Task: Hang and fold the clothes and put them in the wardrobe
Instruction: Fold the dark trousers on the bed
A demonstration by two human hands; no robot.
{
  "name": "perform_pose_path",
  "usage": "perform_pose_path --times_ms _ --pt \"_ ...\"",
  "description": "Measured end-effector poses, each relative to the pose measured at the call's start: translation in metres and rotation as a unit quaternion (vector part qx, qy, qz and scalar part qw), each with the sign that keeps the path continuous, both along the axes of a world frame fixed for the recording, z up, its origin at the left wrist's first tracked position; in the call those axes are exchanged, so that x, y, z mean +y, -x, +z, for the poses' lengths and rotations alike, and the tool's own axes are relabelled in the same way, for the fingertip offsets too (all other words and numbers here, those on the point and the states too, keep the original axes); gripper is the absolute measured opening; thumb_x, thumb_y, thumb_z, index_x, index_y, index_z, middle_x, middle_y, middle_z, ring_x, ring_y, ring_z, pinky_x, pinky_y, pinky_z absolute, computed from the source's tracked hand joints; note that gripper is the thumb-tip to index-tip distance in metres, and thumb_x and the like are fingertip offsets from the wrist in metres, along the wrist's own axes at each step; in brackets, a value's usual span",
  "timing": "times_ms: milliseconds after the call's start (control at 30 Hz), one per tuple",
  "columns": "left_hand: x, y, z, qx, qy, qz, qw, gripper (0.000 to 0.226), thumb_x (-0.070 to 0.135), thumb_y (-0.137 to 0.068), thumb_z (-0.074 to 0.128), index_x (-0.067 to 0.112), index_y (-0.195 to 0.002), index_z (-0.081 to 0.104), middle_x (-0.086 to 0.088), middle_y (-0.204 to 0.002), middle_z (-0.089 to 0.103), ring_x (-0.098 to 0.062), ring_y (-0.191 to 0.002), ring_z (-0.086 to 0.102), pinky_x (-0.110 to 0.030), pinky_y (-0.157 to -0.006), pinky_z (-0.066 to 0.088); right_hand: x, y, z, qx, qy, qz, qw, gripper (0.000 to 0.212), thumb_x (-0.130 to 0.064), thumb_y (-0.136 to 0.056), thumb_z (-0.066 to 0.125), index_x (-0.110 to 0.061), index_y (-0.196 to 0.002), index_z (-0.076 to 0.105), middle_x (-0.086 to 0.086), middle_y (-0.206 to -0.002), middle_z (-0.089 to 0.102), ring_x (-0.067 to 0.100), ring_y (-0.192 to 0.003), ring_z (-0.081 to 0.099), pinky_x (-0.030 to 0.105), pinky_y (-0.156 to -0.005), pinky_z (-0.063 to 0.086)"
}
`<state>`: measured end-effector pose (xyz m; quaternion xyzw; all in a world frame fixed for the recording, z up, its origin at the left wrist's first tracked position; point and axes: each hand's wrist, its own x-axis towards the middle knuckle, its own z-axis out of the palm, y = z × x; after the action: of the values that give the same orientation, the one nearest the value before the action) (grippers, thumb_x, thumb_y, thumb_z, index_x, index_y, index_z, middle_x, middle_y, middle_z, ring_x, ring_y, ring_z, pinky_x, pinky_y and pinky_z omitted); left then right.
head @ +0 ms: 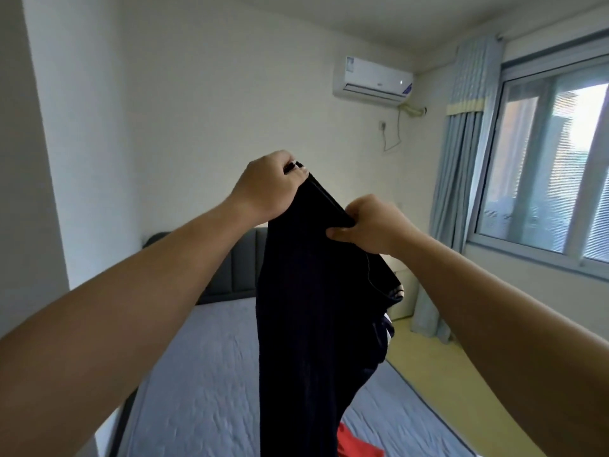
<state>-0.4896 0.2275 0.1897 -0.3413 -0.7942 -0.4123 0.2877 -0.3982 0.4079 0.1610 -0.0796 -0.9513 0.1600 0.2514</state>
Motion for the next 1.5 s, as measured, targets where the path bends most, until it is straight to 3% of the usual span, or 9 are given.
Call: perform_pose_path --times_ms 167,367,500,667,833,900,967,1133,1500 --pt "-0.010 -0.003 0.002 0.010 0.073 0.020 0.997 0.021 0.038 -0.101 0.051 0.022 -0.101 0.064 0.003 -0.088 0.060 -0.021 -0.094 0.054 -0.036 -0.084 0.046 -0.004 -0.007 0.012 -0.117 0.061 0.010 0.991 0.036 -0.041 -0.087 0.077 -0.011 -0.105 0.069 0.006 -0.069 0.064 0.015 -0.042 0.054 0.016 -0.034 0.033" --pt "-0.022 0.000 0.003 -0.061 0.021 -0.061 0.996 0.023 0.033 -0.103 0.050 0.016 -0.102 0.065 0.003 -0.089 0.063 -0.014 -0.080 0.057 -0.028 -0.067 0.045 -0.015 -0.004 0.020 -0.143 0.223 0.049 0.963 0.045 -0.019 -0.099 0.065 -0.009 -0.138 0.046 0.019 -0.127 0.055 0.036 -0.073 0.076 0.040 -0.060 0.064" --pt "-0.035 0.007 0.000 -0.104 -0.015 -0.073 0.992 0.027 0.035 -0.103 0.050 0.012 -0.105 0.064 -0.006 -0.098 0.067 -0.024 -0.093 0.064 -0.042 -0.086 0.052 -0.015 0.002 0.021 -0.069 0.155 0.090 0.981 0.025 -0.020 -0.094 0.070 -0.011 -0.116 0.063 0.014 -0.108 0.070 0.034 -0.090 0.073 0.042 -0.084 0.061" --pt "-0.061 0.020 -0.014 -0.158 0.011 -0.159 0.975 0.031 0.036 -0.098 0.062 0.007 -0.109 0.066 -0.013 -0.101 0.071 -0.020 -0.091 0.065 -0.051 -0.097 0.051 -0.017 -0.011 0.026 0.050 0.173 0.196 0.964 0.023 -0.023 -0.088 0.075 -0.003 -0.088 0.066 0.005 -0.075 0.060 0.019 -0.071 0.059 0.034 -0.067 0.046" --pt "-0.067 0.019 -0.028 -0.181 0.045 -0.279 0.942 0.037 0.046 -0.088 0.066 0.020 -0.114 0.065 0.011 -0.150 0.047 -0.001 -0.130 0.052 -0.019 -0.103 0.045 -0.028 -0.018 0.017 0.069 0.241 0.272 0.929 0.025 -0.005 -0.086 0.073 0.010 -0.079 0.055 0.013 -0.070 0.044 0.025 -0.069 0.041 0.038 -0.065 0.029" --pt "-0.063 0.014 -0.034 -0.223 0.030 -0.318 0.921 0.028 0.046 -0.089 0.064 0.024 -0.106 0.066 0.013 -0.154 0.040 0.000 -0.134 0.045 -0.026 -0.106 0.042 -0.030 -0.022 0.014 0.073 0.277 0.285 0.915 0.022 0.003 -0.086 0.069 0.017 -0.080 0.052 0.016 -0.076 0.045 0.029 -0.075 0.039 0.043 -0.070 0.025" --pt "-0.057 0.013 -0.040 -0.269 0.006 -0.361 0.893 0.020 0.041 -0.093 0.064 0.022 -0.098 0.065 0.011 -0.152 0.046 -0.006 -0.131 0.050 -0.041 -0.111 0.039 -0.032 -0.028 0.013 0.068 0.306 0.292 0.904 0.018 0.008 -0.085 0.063 0.020 -0.081 0.050 0.018 -0.079 0.046 0.030 -0.073 0.042 0.039 -0.067 0.030" --pt "-0.042 -0.003 -0.051 -0.331 -0.014 -0.469 0.819 0.014 0.030 -0.098 0.061 0.017 -0.097 0.056 0.006 -0.095 0.066 -0.012 -0.082 0.060 -0.024 -0.071 0.048 -0.032 -0.046 0.013 0.063 0.365 0.287 0.883 0.021 0.007 -0.080 0.057 0.023 -0.086 0.045 0.018 -0.079 0.040 0.024 -0.061 0.039 0.032 -0.056 0.025" --pt "0.000 -0.033 -0.061 -0.365 -0.009 -0.563 0.741 0.019 0.031 -0.093 0.068 0.015 -0.094 0.058 -0.004 -0.090 0.056 -0.019 -0.081 0.056 -0.032 -0.073 0.049 -0.010 -0.091 0.010 0.069 0.396 0.261 0.878 0.026 -0.004 -0.066 0.055 0.015 -0.080 0.045 0.011 -0.070 0.043 0.023 -0.060 0.043 0.030 -0.055 0.030"
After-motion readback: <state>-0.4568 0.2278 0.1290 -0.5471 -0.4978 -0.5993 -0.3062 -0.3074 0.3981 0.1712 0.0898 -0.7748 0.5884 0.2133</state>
